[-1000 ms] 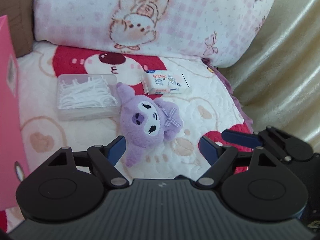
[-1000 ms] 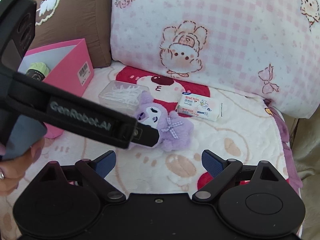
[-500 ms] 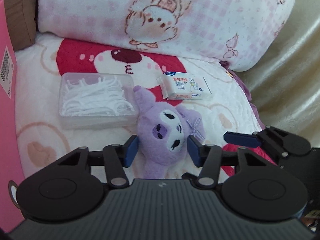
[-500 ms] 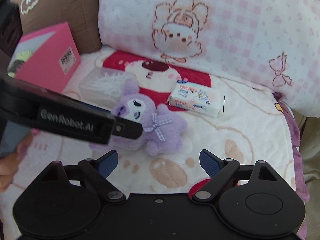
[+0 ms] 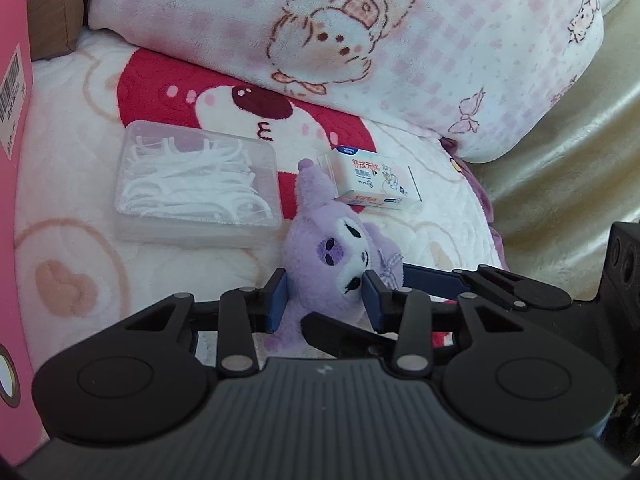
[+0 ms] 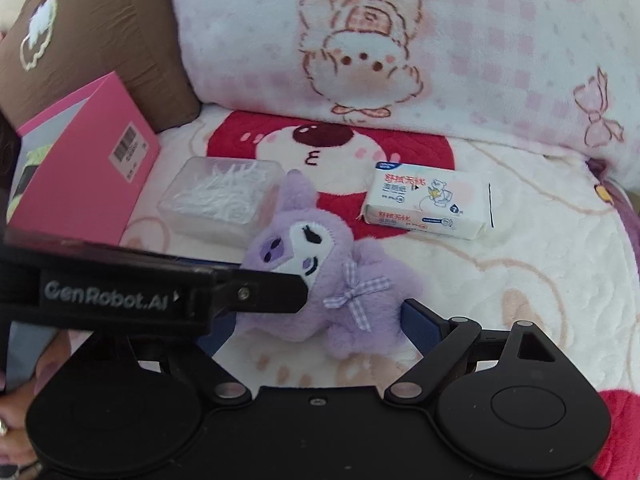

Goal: Organize objects
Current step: 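Close the left gripper on the purple plush toy's body, then lift the purple plush with the left gripper and carry it over the box, then lower the purple plush into the box beside the yarn skein, then open the left gripper and withdraw it from the box, then move the left gripper toward the clear case of white floss picks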

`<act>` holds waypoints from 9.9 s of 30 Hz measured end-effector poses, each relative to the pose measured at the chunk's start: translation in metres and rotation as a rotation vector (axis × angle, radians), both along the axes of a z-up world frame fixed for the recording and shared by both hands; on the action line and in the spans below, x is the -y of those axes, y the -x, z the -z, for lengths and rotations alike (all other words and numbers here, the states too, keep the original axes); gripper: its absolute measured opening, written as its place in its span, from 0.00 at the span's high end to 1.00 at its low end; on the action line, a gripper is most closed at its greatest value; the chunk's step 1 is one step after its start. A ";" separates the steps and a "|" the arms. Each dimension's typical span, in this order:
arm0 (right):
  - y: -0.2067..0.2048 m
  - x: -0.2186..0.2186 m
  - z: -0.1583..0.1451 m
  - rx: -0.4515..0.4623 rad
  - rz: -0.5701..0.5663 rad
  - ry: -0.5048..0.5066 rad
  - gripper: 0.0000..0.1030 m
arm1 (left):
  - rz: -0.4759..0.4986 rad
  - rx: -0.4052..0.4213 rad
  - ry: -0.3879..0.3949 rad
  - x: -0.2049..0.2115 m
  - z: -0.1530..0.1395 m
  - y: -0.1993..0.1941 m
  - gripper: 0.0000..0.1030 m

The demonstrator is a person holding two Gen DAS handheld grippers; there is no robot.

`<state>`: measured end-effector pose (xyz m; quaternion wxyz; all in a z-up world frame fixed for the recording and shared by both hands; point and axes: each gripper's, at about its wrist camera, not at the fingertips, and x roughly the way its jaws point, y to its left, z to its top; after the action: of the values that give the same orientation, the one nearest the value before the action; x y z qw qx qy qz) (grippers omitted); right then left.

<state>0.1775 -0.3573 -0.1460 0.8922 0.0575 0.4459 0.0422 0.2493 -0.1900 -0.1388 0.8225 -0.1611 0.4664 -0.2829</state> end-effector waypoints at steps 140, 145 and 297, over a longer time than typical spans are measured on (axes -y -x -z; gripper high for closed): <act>0.089 -0.308 -0.184 0.291 -0.501 0.069 0.31 | -0.257 0.231 -0.210 -0.301 -0.199 0.175 0.62; 0.075 -0.316 -0.173 0.267 -0.509 0.078 0.32 | -0.261 0.202 -0.204 -0.309 -0.185 0.160 0.62; 0.163 -0.118 -0.176 0.345 -0.283 0.207 0.12 | 0.042 0.158 -0.337 -0.098 -0.203 0.152 0.05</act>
<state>0.0140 -0.2389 0.0297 0.9415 -0.1052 0.2925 0.1299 0.0971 -0.0925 0.0644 0.8658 0.0115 0.4445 -0.2294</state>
